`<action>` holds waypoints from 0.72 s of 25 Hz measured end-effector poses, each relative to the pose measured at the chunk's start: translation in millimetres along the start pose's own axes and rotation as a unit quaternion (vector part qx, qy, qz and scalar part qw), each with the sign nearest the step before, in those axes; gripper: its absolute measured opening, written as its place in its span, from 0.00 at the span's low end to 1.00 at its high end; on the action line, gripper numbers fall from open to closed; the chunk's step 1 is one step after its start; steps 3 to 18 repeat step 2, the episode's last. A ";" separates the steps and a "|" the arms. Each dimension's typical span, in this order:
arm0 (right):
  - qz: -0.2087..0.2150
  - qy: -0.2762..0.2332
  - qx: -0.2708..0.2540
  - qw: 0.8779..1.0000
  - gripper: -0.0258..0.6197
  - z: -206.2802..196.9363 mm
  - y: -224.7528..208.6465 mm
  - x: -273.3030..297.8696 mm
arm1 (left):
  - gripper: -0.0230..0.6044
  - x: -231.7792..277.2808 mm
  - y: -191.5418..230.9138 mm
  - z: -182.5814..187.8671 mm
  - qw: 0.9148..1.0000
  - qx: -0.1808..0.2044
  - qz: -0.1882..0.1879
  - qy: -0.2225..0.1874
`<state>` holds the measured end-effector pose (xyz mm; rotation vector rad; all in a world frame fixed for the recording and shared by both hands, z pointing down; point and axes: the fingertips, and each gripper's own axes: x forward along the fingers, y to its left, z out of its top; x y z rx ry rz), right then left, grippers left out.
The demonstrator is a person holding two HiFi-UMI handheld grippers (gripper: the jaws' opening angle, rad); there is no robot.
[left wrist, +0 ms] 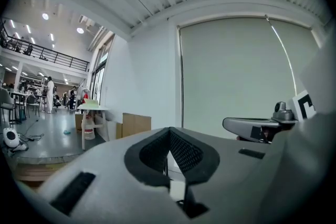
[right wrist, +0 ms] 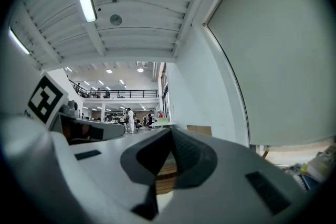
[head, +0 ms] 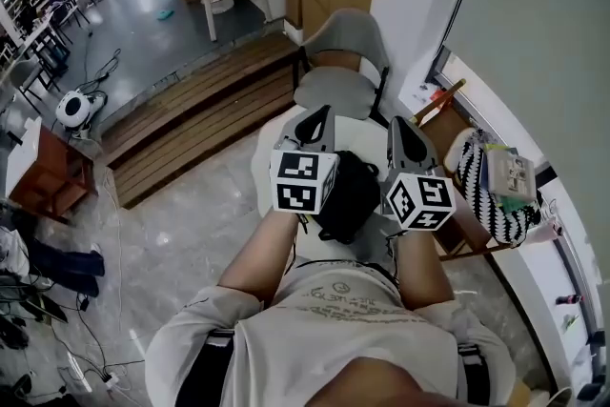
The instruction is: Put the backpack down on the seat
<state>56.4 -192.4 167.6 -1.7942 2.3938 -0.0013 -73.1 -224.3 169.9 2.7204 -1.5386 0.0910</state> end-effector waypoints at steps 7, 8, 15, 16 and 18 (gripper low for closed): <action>0.000 0.001 -0.001 1.000 0.08 0.1 0.8 -1.7 | 0.07 -0.7 0.5 -1.2 1.000 -0.001 0.000 0.002; 0.000 0.001 -0.001 1.000 0.08 0.1 0.8 -1.7 | 0.07 -0.7 0.5 -1.2 1.000 -0.001 0.000 0.002; 0.000 0.001 -0.001 1.000 0.08 0.1 0.8 -1.7 | 0.07 -0.7 0.5 -1.2 1.000 -0.001 0.000 0.002; 0.000 0.001 -0.001 1.000 0.08 0.1 0.8 -1.7 | 0.07 -0.7 0.5 -1.2 1.000 -0.001 0.000 0.002; 0.000 0.001 -0.001 1.000 0.08 0.1 0.8 -1.7 | 0.07 -0.7 0.5 -1.2 1.000 -0.001 0.000 0.002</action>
